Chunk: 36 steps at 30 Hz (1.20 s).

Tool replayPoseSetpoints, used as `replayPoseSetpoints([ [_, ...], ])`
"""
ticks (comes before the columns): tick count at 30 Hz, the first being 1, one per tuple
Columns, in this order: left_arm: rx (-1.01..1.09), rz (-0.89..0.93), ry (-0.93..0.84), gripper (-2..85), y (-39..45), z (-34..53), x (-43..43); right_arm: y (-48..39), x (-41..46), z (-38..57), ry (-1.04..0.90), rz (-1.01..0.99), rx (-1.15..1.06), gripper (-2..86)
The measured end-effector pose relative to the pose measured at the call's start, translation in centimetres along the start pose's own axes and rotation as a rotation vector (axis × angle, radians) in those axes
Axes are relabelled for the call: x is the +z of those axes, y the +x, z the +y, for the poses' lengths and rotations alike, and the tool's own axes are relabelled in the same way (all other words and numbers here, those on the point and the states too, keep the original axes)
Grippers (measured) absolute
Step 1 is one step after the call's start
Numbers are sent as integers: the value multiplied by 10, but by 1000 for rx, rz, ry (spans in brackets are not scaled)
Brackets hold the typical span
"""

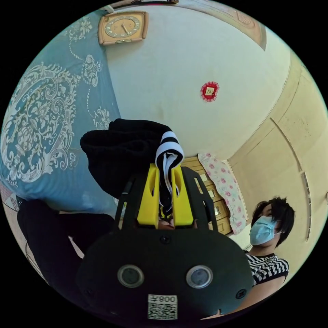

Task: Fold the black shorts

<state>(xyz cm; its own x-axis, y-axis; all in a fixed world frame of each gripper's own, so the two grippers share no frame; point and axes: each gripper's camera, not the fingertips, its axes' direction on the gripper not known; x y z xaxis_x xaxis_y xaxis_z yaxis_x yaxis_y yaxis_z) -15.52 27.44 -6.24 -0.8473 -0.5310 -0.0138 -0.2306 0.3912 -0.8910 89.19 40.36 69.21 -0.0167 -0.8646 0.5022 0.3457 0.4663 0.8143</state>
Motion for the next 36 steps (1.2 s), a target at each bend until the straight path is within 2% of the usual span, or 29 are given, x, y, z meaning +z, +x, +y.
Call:
replayPoseSetpoints([
  [9,-4,-46,-71,64,-104,6,68,-62,2,60,44,-49,23,1],
  [18,-90,-117,-119,65,-277,-23,150,-111,-7,81,89,-45,87,2],
  [24,-132,-127,-183,65,-402,-68,237,-164,-33,73,143,-23,115,2],
  [29,-147,-132,-244,65,-491,-104,323,-239,-66,71,210,-6,131,2],
  [36,-123,-172,-369,64,-560,-124,422,-360,-115,94,302,-41,157,2],
])
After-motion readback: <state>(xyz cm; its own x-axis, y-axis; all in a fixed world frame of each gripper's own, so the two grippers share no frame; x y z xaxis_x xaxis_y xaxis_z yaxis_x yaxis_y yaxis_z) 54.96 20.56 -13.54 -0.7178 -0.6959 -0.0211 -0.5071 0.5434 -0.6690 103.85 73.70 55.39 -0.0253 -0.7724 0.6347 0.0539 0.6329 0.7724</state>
